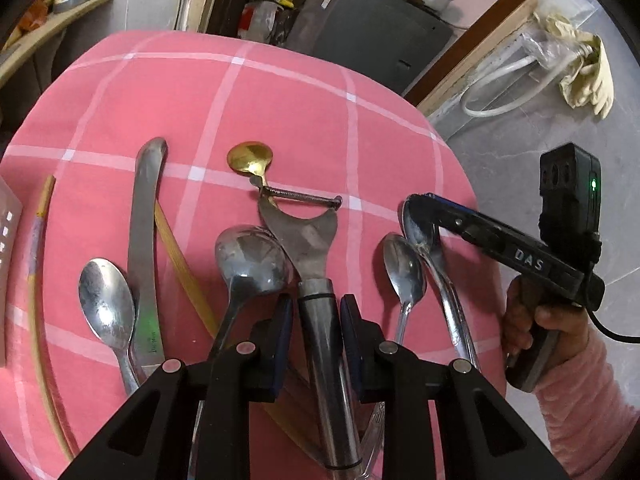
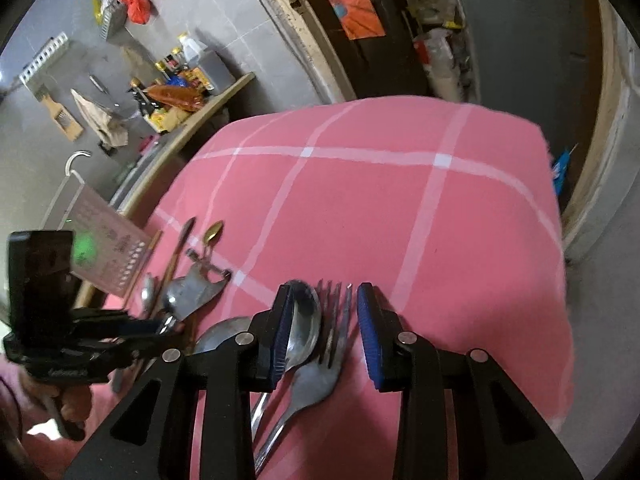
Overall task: Organize utensils
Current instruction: 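Close the right tool on the silver spoon while the left tool grasps the peeler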
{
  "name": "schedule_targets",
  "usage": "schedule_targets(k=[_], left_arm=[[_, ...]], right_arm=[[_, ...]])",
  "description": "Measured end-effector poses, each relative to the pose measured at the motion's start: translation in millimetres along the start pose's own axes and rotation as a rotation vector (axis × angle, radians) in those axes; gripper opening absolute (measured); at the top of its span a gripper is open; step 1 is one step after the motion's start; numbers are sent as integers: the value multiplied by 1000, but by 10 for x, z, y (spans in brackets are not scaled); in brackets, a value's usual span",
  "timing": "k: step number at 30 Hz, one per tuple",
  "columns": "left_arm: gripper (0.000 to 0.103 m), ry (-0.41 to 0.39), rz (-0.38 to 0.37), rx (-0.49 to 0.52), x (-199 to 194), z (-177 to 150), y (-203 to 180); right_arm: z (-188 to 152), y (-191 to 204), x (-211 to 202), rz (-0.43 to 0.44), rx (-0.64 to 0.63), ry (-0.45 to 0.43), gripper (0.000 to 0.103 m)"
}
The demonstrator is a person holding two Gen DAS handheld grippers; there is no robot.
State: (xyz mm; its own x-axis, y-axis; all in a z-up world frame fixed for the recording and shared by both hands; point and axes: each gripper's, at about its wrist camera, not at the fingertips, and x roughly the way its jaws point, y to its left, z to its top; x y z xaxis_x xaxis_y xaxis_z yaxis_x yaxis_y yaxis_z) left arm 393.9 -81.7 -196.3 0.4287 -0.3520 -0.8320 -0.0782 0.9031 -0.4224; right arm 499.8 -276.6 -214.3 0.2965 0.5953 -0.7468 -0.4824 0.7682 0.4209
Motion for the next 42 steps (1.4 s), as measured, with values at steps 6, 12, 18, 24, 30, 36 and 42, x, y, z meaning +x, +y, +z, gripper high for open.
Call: schedule_targets(k=[6, 12, 18, 24, 30, 36, 42], left_arm=[[20, 36, -53, -25, 42, 65, 55], [19, 67, -95, -42, 75, 80, 75], [18, 68, -114, 3, -68, 22, 10], [17, 92, -138, 0, -134, -62, 20], [17, 105, -159, -9, -181, -166, 81], [17, 104, -174, -7, -213, -172, 142], [17, 102, -207, 5, -363, -254, 202]], right_arm=[[-175, -142, 40, 105, 121, 7, 10], [-244, -99, 65, 129, 199, -20, 5], [-356, 78, -94, 86, 215, -12, 4], [-524, 151, -264, 35, 228, -10, 5], [-726, 183, -258, 10, 291, 44, 6], [-835, 216, -316, -2, 330, 11, 6], [-980, 375, -577, -62, 358, -57, 3]])
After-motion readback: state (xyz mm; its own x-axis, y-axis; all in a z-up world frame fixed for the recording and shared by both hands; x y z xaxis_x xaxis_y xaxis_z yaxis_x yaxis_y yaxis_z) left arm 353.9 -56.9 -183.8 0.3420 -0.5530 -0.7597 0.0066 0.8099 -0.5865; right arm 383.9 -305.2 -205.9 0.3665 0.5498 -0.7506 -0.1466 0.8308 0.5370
